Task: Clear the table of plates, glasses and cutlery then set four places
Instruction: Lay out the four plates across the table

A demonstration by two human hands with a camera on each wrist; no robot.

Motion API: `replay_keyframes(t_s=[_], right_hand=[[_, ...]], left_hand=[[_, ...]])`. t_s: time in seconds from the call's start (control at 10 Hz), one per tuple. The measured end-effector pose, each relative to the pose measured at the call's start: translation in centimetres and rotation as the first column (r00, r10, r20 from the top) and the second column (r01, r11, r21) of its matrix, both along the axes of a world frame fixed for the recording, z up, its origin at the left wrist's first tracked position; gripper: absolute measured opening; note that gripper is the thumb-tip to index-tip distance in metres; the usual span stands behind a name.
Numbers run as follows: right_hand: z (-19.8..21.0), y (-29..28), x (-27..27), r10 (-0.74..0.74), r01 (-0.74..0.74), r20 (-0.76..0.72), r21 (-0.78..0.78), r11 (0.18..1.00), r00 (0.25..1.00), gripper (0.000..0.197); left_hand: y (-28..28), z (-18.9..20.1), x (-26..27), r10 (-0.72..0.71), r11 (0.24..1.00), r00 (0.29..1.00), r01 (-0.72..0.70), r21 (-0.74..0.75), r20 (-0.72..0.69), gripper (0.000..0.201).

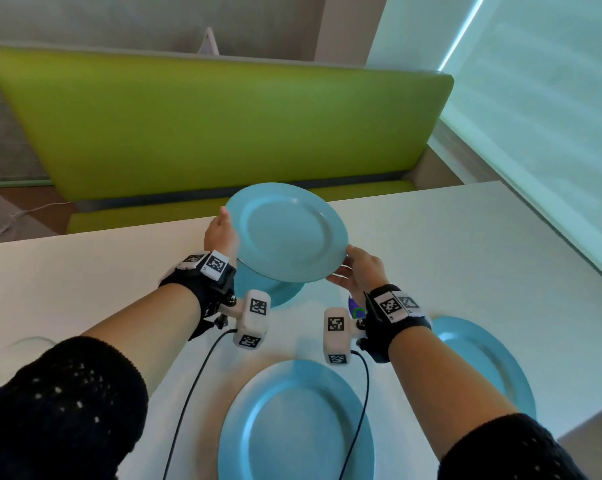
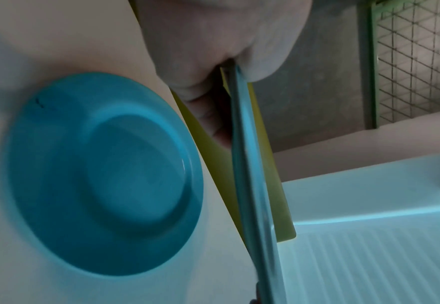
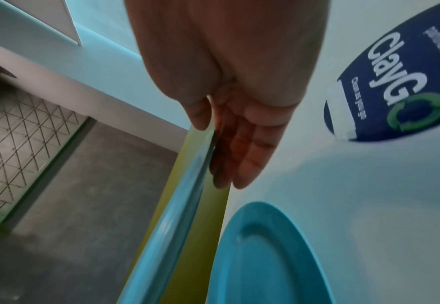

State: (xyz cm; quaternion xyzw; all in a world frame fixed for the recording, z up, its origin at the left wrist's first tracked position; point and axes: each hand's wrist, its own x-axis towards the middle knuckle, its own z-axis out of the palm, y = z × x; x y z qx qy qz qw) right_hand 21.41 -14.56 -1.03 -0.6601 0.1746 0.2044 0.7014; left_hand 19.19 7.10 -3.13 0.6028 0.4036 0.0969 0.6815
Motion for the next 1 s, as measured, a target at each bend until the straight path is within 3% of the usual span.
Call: replay_keyframes(t_s=[0.1, 0.3, 0.4, 0.6, 0.8, 1.0], right_hand=[[0.2, -2.2, 1.1, -0.021, 0.021, -0.003, -0.005, 1.000, 1.000, 0.023], [-0.5, -7.8, 4.6, -0.173, 0.173, -0.025, 0.008, 0.985, 0.985, 0.029], [-1.1, -10.6, 6.2, -0.270, 0.272, -0.056, 0.014, 0.962, 0.961, 0.032], [-2.7, -14.3, 7.8, -0.372, 0.369, -0.102, -0.044, 0.928, 0.923, 0.030], [-4.0, -15.6, 8.0, -0.339, 0.354, -0.191, 0.047, 0.934, 0.921, 0.045], [-5.1, -16.1, 9.3, -0.424, 0.431, -0.164, 0.009, 0.902, 0.891, 0.040]], left_hand=[[-2.2, 0.0, 0.9, -0.067, 0.998, 0.998, 0.067, -0.004, -0.017, 0.062], [-7.2, 1.1, 2.5, -0.198, 0.969, 0.980, 0.195, -0.151, -0.006, 0.043], [-7.4, 0.6, 2.9, -0.206, 0.977, 0.977, 0.202, -0.063, -0.056, 0.050], [-6.1, 0.0, 2.8, -0.187, 0.980, 0.976, 0.193, 0.048, -0.112, 0.034], [-5.6, -0.2, 2.9, -0.145, 0.987, 0.984, 0.152, 0.059, -0.105, 0.015], [-5.6, -0.3, 2.8, -0.135, 0.988, 0.984, 0.143, 0.064, -0.111, 0.014]])
